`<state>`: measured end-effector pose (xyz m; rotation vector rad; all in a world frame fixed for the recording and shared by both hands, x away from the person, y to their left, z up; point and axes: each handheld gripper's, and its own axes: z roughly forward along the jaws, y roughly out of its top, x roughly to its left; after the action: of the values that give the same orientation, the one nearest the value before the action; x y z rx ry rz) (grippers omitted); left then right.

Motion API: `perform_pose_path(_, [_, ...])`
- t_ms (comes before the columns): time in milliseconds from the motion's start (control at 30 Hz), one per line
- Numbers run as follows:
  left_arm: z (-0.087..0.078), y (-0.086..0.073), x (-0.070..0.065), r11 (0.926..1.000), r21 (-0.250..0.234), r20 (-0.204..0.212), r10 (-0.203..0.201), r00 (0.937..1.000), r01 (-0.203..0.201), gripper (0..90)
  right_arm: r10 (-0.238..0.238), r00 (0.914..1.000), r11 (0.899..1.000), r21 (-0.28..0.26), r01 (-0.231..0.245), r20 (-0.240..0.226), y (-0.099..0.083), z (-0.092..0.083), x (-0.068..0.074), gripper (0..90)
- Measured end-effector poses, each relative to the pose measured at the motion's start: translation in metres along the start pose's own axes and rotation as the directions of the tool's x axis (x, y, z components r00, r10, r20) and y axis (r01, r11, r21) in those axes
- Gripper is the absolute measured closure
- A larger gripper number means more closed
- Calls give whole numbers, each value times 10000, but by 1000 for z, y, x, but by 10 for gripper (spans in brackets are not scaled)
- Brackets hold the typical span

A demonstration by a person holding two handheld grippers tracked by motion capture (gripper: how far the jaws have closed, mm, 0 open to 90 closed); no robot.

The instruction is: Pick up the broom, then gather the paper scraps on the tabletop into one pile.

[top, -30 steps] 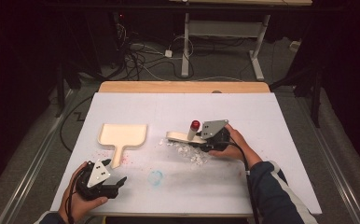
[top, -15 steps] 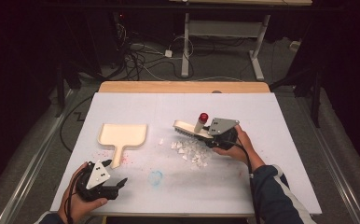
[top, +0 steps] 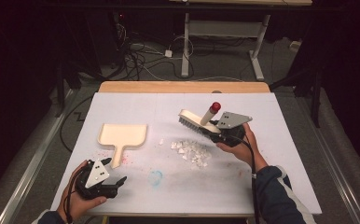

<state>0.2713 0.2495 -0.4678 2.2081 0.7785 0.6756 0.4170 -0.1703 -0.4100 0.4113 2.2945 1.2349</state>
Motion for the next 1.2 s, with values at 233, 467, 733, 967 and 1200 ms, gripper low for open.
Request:
perform_pose_path(233, [-3, -1, -3, 9998, 111, -20, 160, 9999, -160, 182, 819, 9964, 9966, 110, -821, 206, 9, -7, 6, 679])
perform_pose_path(467, [-4, -1, -3, 9997, 133, -111, 198, 9997, -197, 182, 1755, 9842, 9839, 302, -1762, 236, 20, -10, 16, 679])
perform_pose_path(733, [-4, 1, -3, 9993, 130, -266, 344, 9991, -340, 183, 3248, 9456, 9440, 549, -3253, 192, 20, -5, 23, 679])
perform_pose_path(967, [-5, 0, -3, 9991, 236, -427, 351, 9985, -342, 186, 4172, 9084, 9066, 822, -4139, -273, 27, 9, 46, 679])
perform_pose_path(1200, [-4, 2, -3, 9990, 193, -442, 400, 9982, -391, 186, 4952, 8661, 8652, 1292, -4845, -677, 28, 40, 75, 679])
